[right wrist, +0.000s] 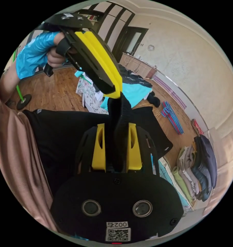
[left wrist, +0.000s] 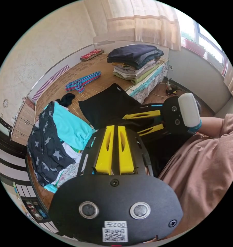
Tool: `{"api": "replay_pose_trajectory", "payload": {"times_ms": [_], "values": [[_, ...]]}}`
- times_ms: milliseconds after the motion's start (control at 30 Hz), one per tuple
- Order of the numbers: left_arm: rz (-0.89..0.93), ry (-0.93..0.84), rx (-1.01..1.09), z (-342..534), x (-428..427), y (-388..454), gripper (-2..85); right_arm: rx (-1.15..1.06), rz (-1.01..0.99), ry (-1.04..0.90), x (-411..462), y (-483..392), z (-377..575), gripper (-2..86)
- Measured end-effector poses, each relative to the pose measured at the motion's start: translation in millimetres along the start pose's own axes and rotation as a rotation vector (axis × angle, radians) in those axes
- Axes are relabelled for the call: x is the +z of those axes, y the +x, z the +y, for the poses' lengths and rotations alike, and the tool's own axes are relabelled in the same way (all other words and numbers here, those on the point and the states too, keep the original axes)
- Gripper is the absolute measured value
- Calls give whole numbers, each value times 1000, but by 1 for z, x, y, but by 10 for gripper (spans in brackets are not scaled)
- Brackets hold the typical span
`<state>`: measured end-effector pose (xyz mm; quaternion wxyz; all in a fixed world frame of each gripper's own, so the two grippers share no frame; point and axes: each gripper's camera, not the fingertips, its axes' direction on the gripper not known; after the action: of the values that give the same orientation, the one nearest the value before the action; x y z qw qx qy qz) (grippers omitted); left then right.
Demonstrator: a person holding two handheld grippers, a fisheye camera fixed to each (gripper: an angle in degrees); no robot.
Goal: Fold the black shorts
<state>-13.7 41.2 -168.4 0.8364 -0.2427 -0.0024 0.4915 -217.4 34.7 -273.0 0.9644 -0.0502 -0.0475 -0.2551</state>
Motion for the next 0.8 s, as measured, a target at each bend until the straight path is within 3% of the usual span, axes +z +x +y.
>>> {"api": "replay_pose_trajectory", "payload": {"times_ms": [233,367,567,800], "values": [[40,49,41,-5,-6,-26,17,52,-93,18,6,29,0,61],[146,41,151,-8,6,-45,93,56,-121,36,7,42,-1,56],[203,67,337,-32,37,-54,128,6,-165,35,12,55,-3,52],[182,62,538,-68,67,-43,105,-61,-244,16,25,66,-4,51]]}}
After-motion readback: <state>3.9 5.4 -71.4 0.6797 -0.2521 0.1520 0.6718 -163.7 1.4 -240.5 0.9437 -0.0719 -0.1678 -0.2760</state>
